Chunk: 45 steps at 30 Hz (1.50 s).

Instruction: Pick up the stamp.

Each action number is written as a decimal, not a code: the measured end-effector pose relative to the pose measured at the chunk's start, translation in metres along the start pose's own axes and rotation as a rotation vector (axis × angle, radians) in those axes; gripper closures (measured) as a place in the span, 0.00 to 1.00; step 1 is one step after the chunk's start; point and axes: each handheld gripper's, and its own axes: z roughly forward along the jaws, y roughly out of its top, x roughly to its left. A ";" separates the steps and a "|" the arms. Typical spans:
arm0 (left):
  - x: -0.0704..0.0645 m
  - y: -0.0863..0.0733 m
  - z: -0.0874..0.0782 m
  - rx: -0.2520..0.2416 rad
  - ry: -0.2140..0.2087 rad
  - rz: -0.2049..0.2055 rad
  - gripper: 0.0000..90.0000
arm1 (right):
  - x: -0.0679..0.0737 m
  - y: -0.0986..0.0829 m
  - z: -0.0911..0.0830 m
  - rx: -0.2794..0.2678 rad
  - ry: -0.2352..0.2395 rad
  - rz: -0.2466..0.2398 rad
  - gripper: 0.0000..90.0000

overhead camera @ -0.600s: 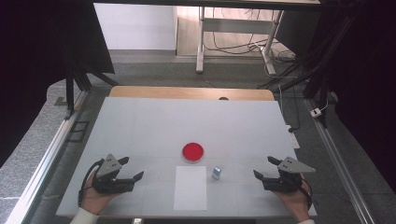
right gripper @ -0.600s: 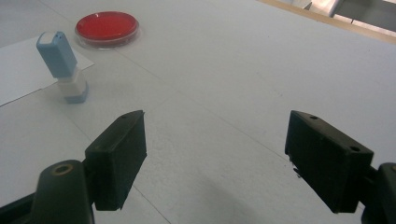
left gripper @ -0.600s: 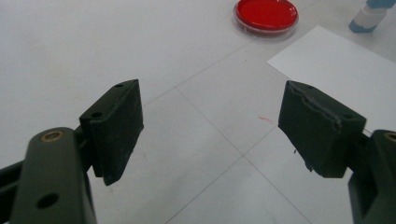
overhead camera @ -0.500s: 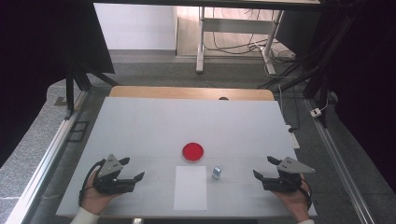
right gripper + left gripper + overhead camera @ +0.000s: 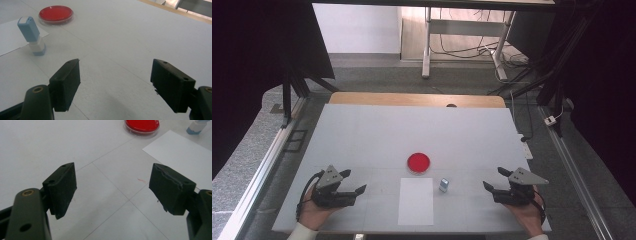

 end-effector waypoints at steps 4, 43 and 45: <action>-0.002 -0.003 -0.003 0.000 0.007 0.003 0.25 | -0.002 0.002 0.003 -0.002 0.003 0.003 0.28; -0.002 -0.004 0.002 0.007 0.001 0.014 0.25 | 0.028 0.035 0.008 -0.029 0.097 -0.003 0.32; -0.003 -0.004 0.002 0.009 0.000 0.017 0.25 | 0.030 0.038 0.009 -0.032 0.106 -0.011 0.32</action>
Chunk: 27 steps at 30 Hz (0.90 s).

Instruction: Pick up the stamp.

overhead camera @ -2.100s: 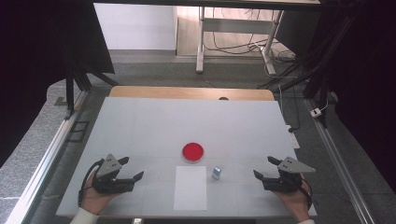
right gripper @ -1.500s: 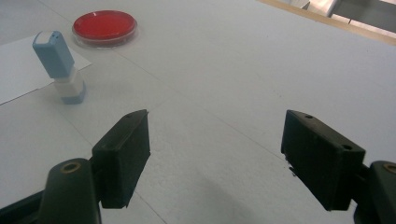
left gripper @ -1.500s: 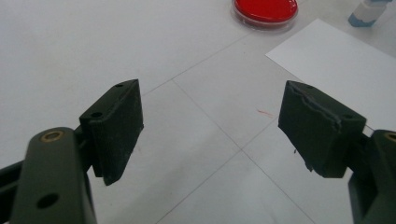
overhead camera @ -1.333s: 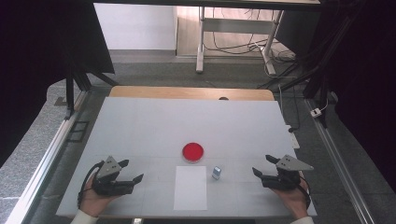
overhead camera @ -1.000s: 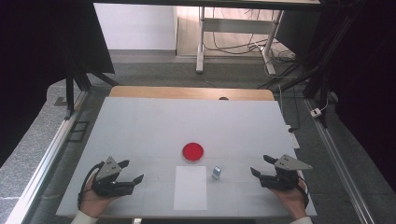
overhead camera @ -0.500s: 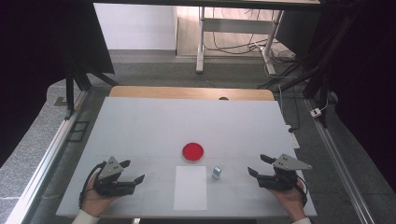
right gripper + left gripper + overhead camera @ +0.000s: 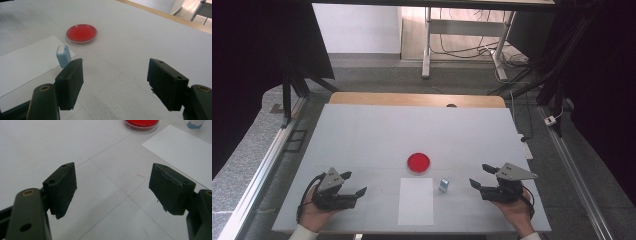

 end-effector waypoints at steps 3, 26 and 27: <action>0.000 0.000 0.000 0.000 -0.002 0.000 0.25 | 0.003 0.004 0.003 0.001 0.007 -0.008 0.33; -0.001 -0.001 0.002 0.006 -0.011 -0.007 0.25 | 0.033 0.034 0.034 0.037 0.105 -0.077 0.34; -0.001 -0.001 0.002 0.006 -0.012 -0.007 0.25 | 0.034 0.035 0.035 0.037 0.111 -0.079 0.34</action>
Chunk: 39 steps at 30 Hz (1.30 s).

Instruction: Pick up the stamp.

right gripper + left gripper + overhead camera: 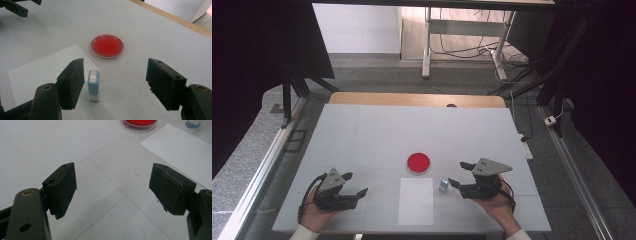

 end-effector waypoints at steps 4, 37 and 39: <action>0.001 0.000 0.000 -0.002 -0.004 -0.007 0.25 | 0.001 0.005 0.005 0.013 0.009 -0.017 0.34; 0.000 -0.003 0.004 0.014 0.006 -0.006 0.25 | 0.018 -0.012 0.035 0.119 0.029 -0.016 0.48; 0.000 -0.003 0.004 0.015 0.006 -0.007 0.25 | 0.019 -0.013 0.036 0.122 0.028 -0.023 0.51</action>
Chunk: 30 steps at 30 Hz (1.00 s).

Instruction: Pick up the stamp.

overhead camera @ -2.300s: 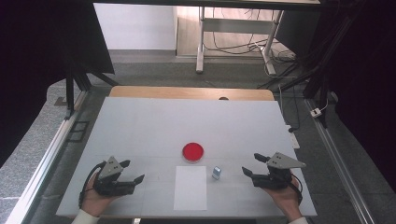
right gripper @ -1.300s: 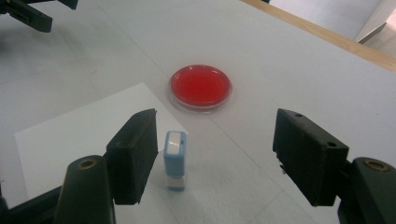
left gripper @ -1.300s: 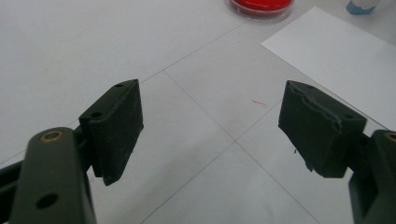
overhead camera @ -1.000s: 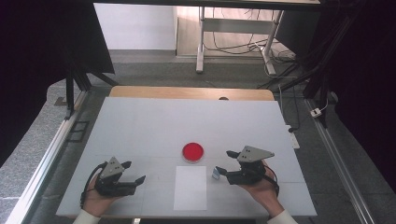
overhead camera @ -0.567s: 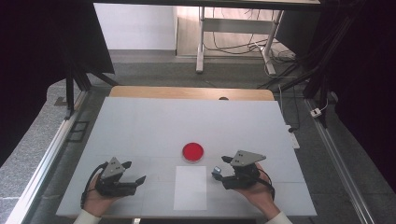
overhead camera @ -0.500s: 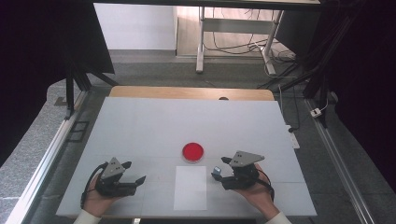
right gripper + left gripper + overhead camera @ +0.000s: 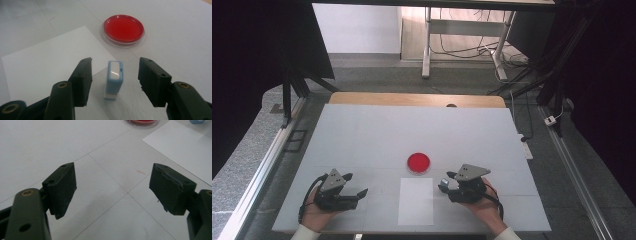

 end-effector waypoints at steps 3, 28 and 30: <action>0.000 0.000 0.000 0.001 -0.002 0.001 0.25 | 0.000 -0.001 0.000 0.003 -0.005 -0.005 0.55; -0.001 -0.001 0.002 0.001 -0.003 0.008 0.25 | 0.000 -0.004 0.004 0.000 -0.003 -0.023 0.83; -0.001 -0.001 0.001 0.001 -0.002 0.009 0.25 | 0.001 -0.004 0.004 -0.001 -0.005 -0.026 0.83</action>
